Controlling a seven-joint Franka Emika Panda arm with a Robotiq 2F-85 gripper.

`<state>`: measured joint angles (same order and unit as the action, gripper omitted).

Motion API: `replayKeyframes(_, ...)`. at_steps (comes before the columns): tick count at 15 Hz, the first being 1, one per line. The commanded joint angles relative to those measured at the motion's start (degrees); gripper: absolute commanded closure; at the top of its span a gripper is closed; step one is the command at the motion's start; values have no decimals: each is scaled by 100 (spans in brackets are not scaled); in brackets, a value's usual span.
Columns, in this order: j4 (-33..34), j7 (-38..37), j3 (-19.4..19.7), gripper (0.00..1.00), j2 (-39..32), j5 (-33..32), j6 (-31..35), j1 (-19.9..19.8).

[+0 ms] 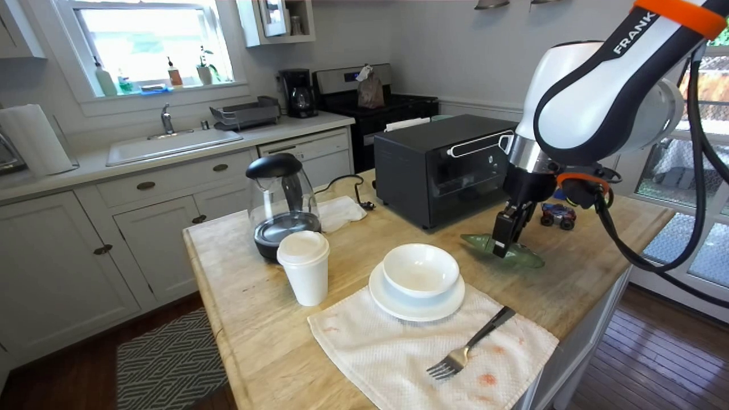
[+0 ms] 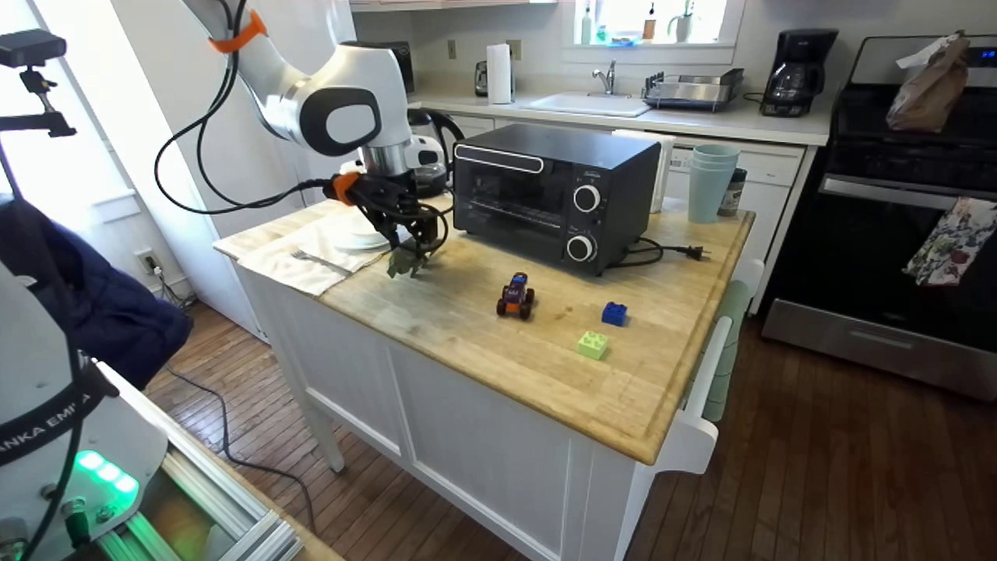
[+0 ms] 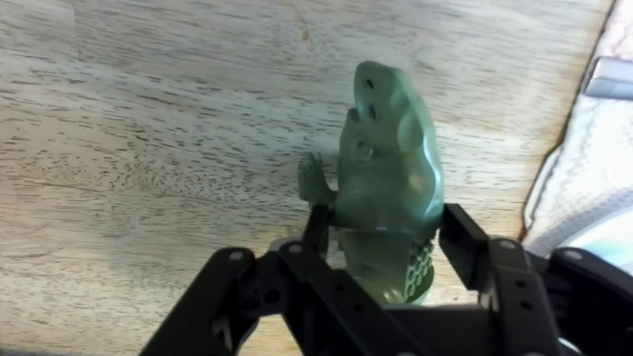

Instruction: Put the toy dinosaur in an upright position

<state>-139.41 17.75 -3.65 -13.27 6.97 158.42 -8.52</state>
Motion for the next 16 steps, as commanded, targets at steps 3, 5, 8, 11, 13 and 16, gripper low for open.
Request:
replayKeyframes(3,-220,731,-202,65,116,826,-125,-287)
replayKeyframes(5,-233,912,-232,65,135,1035,-145,-331)
replayKeyframes(8,-210,1533,-439,65,148,1693,-238,-522)
replayKeyframes(11,-149,2237,-541,65,126,2414,-481,-693)
replayKeyframes(13,-137,2403,-437,65,112,2609,-613,-664)
replayKeyframes(16,-145,2294,-249,65,99,2551,-685,-556)
